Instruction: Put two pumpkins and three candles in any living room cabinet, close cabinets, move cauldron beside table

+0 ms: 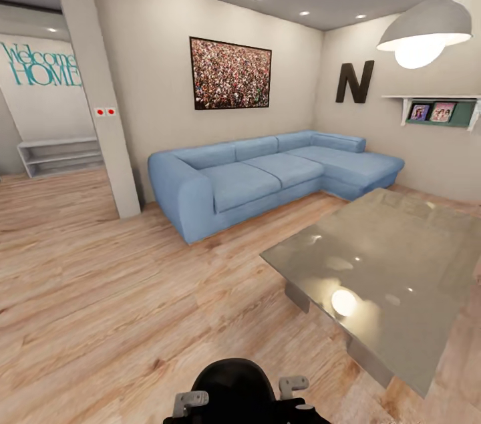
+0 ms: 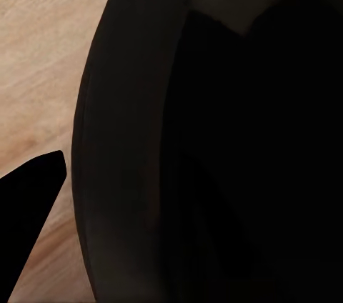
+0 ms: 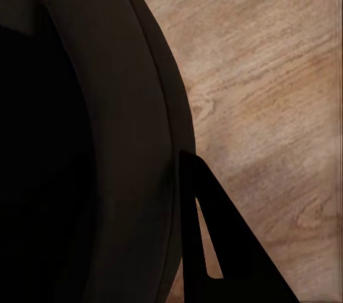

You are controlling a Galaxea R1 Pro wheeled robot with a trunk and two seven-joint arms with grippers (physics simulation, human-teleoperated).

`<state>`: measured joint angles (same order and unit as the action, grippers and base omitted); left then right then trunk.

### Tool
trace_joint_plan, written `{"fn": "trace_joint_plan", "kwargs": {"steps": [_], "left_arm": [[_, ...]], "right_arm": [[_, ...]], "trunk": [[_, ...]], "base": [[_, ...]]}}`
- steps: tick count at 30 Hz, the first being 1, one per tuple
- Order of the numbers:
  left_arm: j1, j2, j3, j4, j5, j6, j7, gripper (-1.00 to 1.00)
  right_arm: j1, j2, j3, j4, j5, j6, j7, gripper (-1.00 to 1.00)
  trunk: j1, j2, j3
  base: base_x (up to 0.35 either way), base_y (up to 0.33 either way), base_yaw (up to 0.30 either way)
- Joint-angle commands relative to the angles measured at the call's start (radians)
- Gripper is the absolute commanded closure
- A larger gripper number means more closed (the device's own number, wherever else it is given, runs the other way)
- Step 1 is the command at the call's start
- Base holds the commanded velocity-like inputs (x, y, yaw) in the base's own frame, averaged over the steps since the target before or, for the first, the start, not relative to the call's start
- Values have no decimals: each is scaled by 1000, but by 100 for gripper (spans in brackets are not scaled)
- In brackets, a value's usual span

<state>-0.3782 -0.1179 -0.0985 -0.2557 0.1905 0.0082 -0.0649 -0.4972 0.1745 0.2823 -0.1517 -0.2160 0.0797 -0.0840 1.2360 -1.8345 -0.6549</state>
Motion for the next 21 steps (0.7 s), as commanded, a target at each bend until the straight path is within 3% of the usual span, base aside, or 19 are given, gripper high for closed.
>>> {"fn": "trace_joint_plan", "kwargs": {"steps": [1, 21], "left_arm": [[-1, 1, -6, -5, 10, 1, 4, 100], [0, 1, -6, -5, 10, 1, 4, 100]], "right_arm": [[0, 0, 3, 1, -2, 5, -8, 100], [-1, 0, 3, 1, -2, 5, -8, 100]], "trunk": [[0, -1, -1], [0, -1, -1]], "base": [[0, 0, -273], [0, 0, -273]]}}
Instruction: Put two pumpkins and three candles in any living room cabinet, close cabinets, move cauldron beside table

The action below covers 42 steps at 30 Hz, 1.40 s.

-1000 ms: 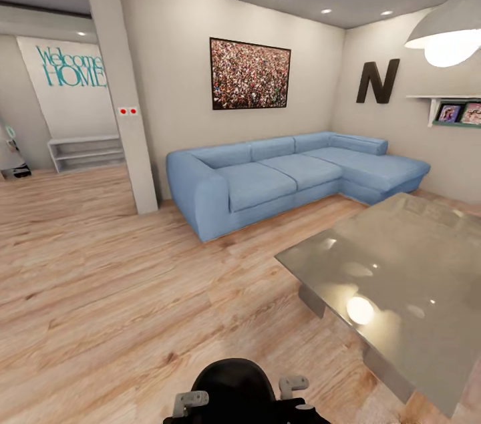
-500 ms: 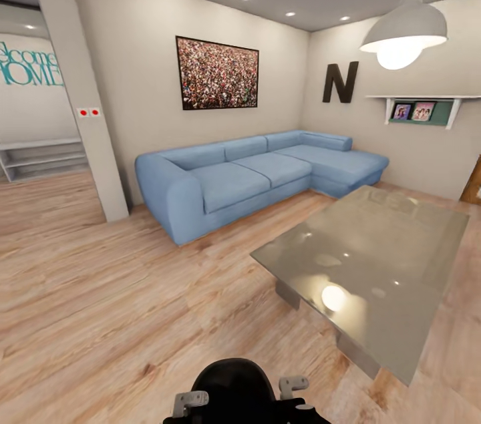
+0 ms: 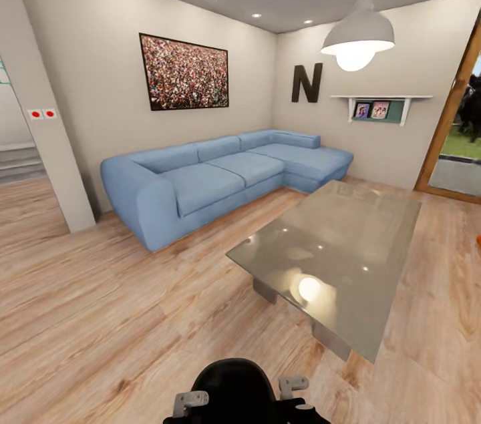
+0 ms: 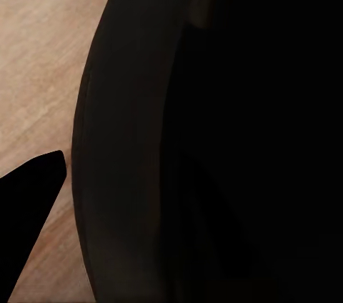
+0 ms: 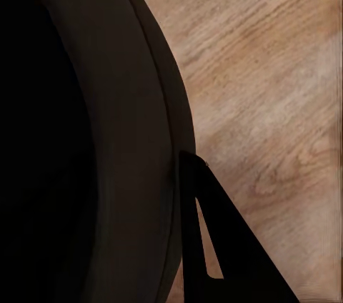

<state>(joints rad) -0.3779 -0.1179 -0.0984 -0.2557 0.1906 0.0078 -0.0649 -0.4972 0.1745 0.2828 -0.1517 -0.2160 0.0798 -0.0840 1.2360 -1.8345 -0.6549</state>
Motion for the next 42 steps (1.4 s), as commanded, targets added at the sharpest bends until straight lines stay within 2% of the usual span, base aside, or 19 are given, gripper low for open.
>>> {"fn": "trace_joint_plan", "kwargs": {"steps": [1, 31, 42], "left_arm": [[-1, 1, -6, -5, 10, 1, 4, 100], [-1, 1, -6, -5, 10, 1, 4, 100], [-1, 1, -6, -5, 10, 1, 4, 100]], "right_arm": [[0, 0, 3, 1, -2, 5, -8, 100], [-1, 0, 3, 1, -2, 5, -8, 100], [-1, 0, 3, 1, -2, 5, 3, 100]], "trunk": [[0, -1, -1], [0, -1, -1], [0, -1, -1]], "base": [[0, 0, -273], [0, 22, -259], [0, 82, -125]]}}
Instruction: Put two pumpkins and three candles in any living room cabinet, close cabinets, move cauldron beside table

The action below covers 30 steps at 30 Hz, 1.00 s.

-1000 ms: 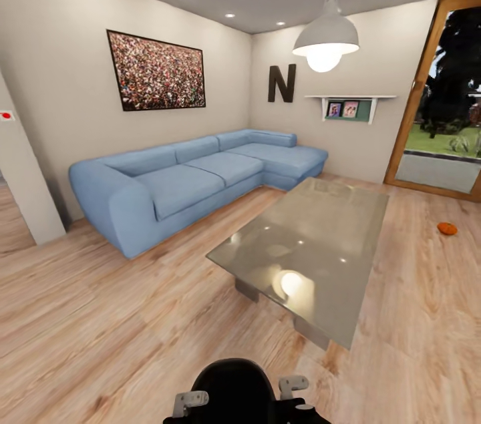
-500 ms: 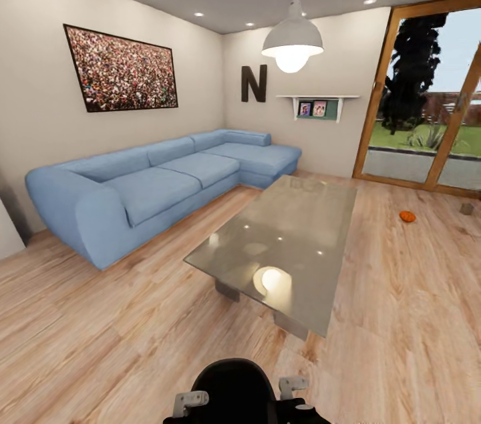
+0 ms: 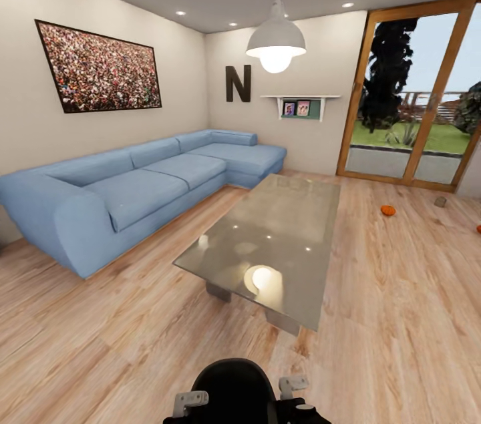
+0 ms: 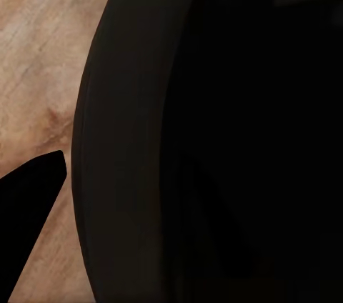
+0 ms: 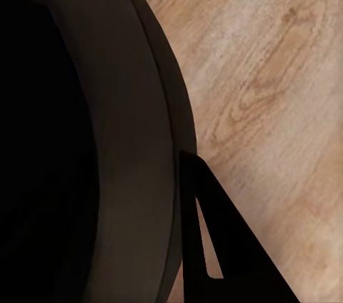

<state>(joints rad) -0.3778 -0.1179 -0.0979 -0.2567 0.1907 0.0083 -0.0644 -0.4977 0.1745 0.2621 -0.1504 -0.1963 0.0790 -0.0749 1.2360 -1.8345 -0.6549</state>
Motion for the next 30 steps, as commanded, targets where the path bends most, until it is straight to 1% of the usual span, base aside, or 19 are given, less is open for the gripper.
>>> {"fn": "trace_joint_plan", "kwargs": {"steps": [1, 20, 30], "left_arm": [[-1, 1, -6, -4, 10, 1, 3, 100], [-1, 1, -6, -4, 10, 0, 3, 100], [-1, 1, -6, -5, 10, -1, 3, 100]], "right_arm": [[0, 0, 23, 0, -21, 6, -6, 100], [0, 0, 23, 0, -21, 6, -5, 100], [0, 0, 23, 0, -21, 5, -5, 100]], "trunk": [[0, -1, -1], [0, -1, -1], [0, -1, -1]], "base": [[0, 82, -7], [0, 81, 0], [0, 12, 0]]}}
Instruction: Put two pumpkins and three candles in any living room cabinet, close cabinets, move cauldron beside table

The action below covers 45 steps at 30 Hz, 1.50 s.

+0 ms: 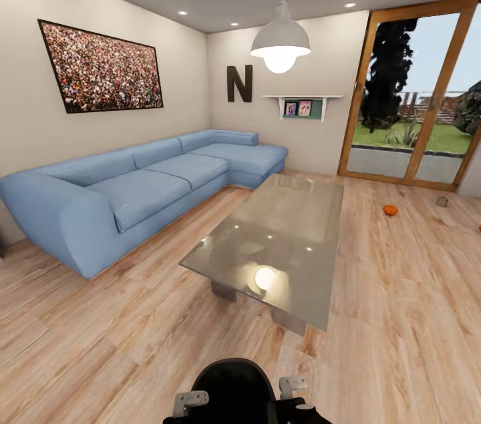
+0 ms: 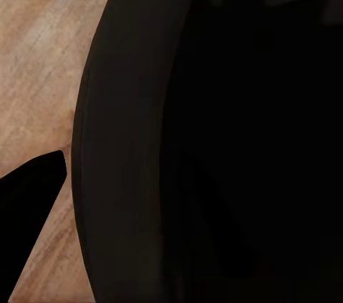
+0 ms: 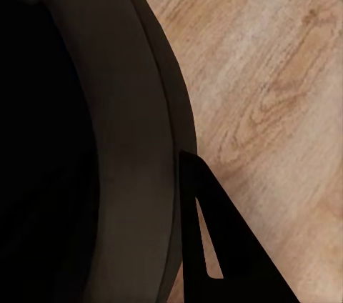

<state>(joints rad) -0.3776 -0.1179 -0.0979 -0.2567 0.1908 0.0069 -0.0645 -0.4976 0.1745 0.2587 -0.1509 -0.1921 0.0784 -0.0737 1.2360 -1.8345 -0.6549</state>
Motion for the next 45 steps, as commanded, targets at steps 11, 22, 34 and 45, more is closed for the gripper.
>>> {"fn": "trace_joint_plan", "kwargs": {"steps": [11, 22, 34, 45], "left_arm": [[-1, 1, -6, -4, 11, 2, 2, 100], [-1, 1, -6, -4, 10, 1, 2, 100], [-1, 1, -6, -4, 10, 1, 2, 100], [-1, 1, -6, -4, 10, 1, 2, 100]], "right_arm": [[0, 0, 27, 1, -26, 6, -6, 100], [0, 0, 27, 1, -26, 6, -6, 100], [0, 0, 27, 1, -26, 6, -6, 100], [0, 0, 27, 1, -26, 6, -6, 100]], "trunk": [[0, -1, -1], [0, -1, 6], [0, -1, 15], [0, -1, 23]], "base": [[0, 102, -39], [0, 218, -248], [0, 221, -264], [0, 160, -265]]}}
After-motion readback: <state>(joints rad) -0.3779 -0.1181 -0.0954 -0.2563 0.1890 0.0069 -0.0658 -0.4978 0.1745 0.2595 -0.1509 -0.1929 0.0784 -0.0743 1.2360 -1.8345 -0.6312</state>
